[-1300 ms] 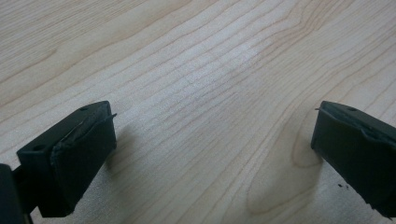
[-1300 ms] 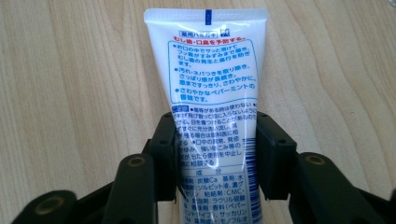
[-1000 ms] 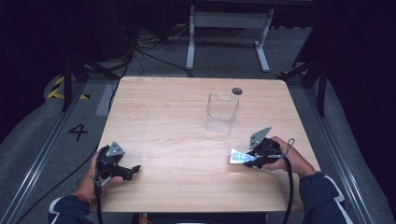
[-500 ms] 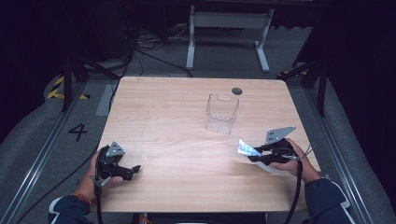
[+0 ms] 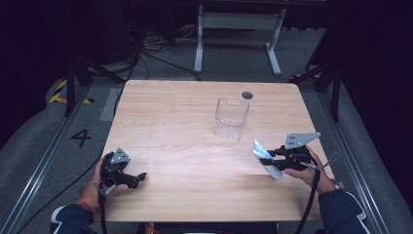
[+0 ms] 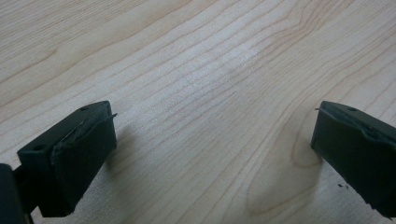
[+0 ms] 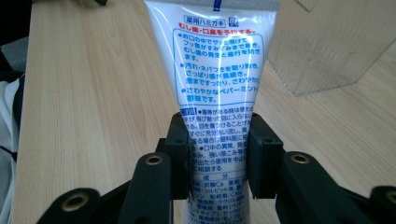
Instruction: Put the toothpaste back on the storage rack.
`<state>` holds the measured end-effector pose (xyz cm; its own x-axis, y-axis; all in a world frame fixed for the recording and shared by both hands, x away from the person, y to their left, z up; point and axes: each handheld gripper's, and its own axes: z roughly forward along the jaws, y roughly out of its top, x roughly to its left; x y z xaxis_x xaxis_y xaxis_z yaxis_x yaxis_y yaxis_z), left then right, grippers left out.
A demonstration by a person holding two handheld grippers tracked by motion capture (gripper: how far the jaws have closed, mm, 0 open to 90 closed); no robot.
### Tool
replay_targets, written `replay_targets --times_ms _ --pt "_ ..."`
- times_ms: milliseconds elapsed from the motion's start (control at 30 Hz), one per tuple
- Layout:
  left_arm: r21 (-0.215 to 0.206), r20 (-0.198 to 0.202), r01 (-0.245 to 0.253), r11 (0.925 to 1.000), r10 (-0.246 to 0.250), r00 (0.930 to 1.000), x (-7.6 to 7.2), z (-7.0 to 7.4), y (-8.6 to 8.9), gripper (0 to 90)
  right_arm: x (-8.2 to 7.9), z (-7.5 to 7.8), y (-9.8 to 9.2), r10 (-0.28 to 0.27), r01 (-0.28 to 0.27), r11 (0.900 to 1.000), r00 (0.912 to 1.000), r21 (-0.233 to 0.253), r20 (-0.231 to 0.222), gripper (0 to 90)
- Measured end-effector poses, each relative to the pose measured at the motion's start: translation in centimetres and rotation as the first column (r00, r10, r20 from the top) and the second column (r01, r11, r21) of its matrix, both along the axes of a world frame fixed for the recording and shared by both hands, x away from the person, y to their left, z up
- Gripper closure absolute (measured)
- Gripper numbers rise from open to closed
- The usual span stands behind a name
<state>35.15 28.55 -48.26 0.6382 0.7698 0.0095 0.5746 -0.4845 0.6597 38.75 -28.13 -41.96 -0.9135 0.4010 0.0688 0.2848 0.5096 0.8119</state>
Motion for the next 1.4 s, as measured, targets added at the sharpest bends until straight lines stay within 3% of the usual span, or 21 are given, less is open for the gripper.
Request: replay_targets --times_ms 233,333,467,567,1133,1400 --pt "0.0 -0.005 -0.002 1.0 0.002 1.0 0.0 0.0 0.0 0.5 -0.1 1.1 -0.2 -0.071 0.069 0.997 0.9962 0.041 0.05 66.9" --pt "0.005 0.003 0.002 1.0 -0.002 1.0 0.0 0.0 0.0 0.5 -0.1 1.7 0.2 -0.076 0.071 0.994 0.9954 0.085 0.059 66.8" --pt "0.005 0.005 0.004 1.0 -0.004 1.0 0.1 0.0 0.0 0.5 0.0 2.3 0.7 -0.095 0.088 0.993 0.9911 0.075 0.093 66.8" --pt "0.006 0.003 0.003 1.0 -0.003 1.0 0.0 0.0 0.0 0.5 0.2 3.1 1.0 -0.118 0.106 0.989 0.9858 0.101 0.119 66.8" --pt "0.007 0.003 0.005 1.0 -0.005 1.0 0.1 0.0 0.0 0.5 1.2 6.0 3.9 -0.122 0.084 0.977 0.9742 0.194 0.19 66.8" --pt "0.003 0.005 0.004 1.0 -0.004 1.0 0.0 0.0 0.0 0.6 1.8 7.0 5.1 -0.125 0.08 0.974 0.9696 0.212 0.21 66.8"
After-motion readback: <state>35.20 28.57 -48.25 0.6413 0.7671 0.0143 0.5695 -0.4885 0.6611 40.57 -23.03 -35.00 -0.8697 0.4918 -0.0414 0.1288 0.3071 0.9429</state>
